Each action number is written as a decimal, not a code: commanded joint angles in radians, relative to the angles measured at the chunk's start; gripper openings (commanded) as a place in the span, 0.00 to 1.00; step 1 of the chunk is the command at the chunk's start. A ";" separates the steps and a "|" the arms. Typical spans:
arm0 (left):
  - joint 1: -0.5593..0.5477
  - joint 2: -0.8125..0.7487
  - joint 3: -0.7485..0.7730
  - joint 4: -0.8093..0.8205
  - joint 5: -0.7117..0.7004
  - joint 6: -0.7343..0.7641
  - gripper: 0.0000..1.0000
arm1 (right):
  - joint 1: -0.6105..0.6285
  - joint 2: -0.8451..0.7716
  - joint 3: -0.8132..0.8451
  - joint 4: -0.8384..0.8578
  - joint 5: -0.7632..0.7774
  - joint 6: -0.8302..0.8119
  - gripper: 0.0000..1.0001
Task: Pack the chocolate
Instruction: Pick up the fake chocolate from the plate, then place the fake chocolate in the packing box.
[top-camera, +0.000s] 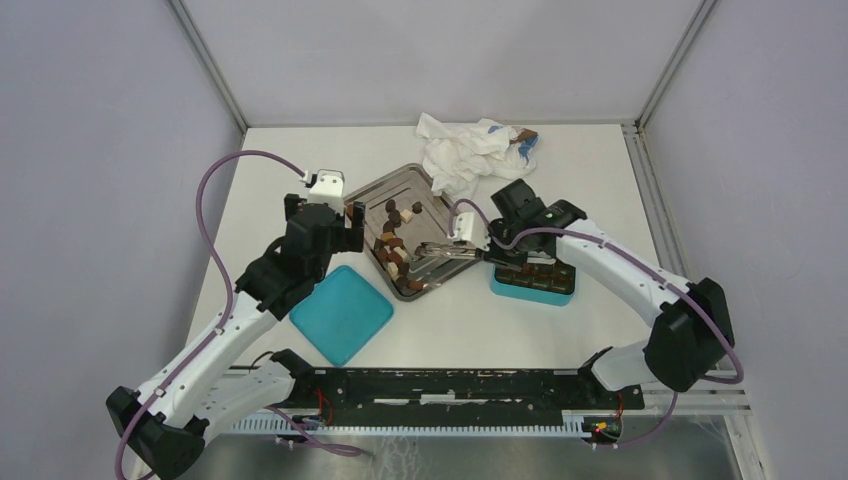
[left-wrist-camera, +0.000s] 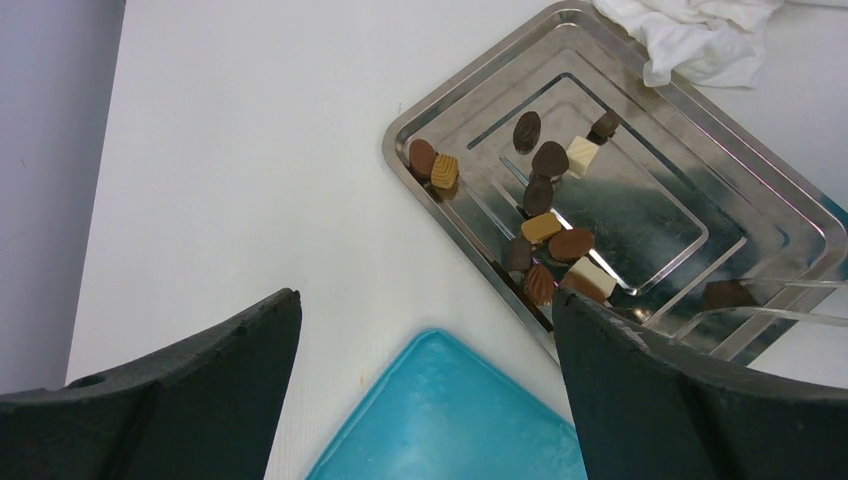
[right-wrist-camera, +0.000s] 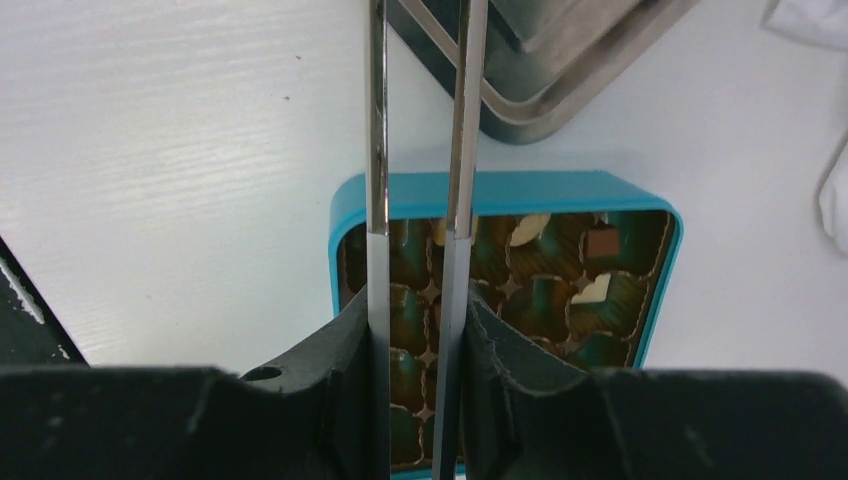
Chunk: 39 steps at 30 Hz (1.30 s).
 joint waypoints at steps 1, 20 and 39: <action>0.009 -0.005 -0.006 0.045 0.025 -0.008 1.00 | -0.073 -0.136 -0.041 0.030 -0.078 -0.010 0.13; 0.010 0.024 -0.010 0.051 0.042 -0.005 1.00 | -0.322 -0.649 -0.279 -0.225 0.166 -0.140 0.14; 0.010 0.034 -0.012 0.053 0.051 -0.003 1.00 | -0.372 -0.707 -0.391 -0.235 0.208 -0.186 0.20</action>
